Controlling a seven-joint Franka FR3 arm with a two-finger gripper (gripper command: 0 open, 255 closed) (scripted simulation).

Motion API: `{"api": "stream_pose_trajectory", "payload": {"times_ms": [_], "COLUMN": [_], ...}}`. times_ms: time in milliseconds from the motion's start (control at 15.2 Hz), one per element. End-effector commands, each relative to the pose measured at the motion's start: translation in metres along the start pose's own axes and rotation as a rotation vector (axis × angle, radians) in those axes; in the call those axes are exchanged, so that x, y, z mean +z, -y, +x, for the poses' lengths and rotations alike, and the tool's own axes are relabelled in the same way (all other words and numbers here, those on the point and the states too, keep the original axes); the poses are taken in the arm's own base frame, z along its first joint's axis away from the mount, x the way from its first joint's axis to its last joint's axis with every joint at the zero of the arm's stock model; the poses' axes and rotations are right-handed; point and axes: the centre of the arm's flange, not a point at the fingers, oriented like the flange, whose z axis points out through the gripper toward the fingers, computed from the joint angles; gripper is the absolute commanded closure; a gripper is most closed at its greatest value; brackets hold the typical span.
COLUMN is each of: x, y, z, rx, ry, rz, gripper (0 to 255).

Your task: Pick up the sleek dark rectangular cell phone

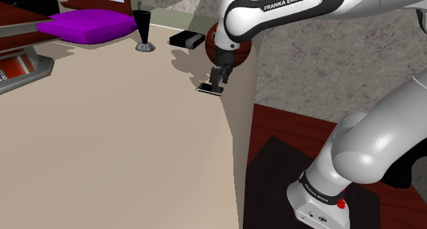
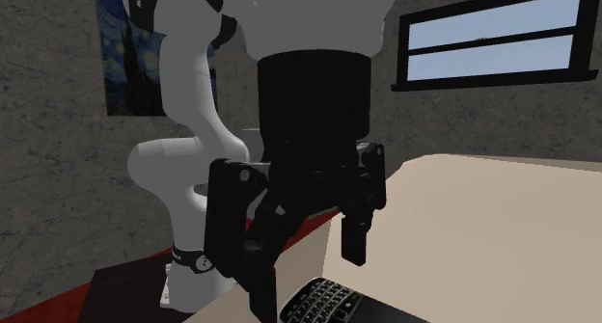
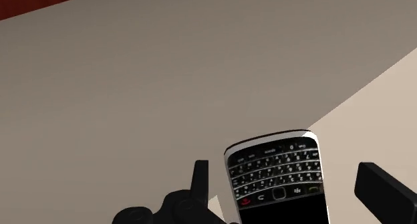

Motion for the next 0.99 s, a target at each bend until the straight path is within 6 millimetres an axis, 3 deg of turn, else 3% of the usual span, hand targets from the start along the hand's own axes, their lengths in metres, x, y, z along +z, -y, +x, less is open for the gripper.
{"api": "stream_pose_trajectory", "payload": {"times_ms": [0,198,264,924], "x": [0.0098,0.0182,0.0184,0.0129], "y": [0.0,-0.0001,-0.0002,0.0], "z": [0.0004,0.0003,0.0003,0.0003], "rx": [0.0,0.0,-0.001,0.0], "ry": [-0.001,-0.001,-0.001,-0.001], "rz": [0.0,0.0,0.0,0.0], "gripper": [0,0,255,255]}}
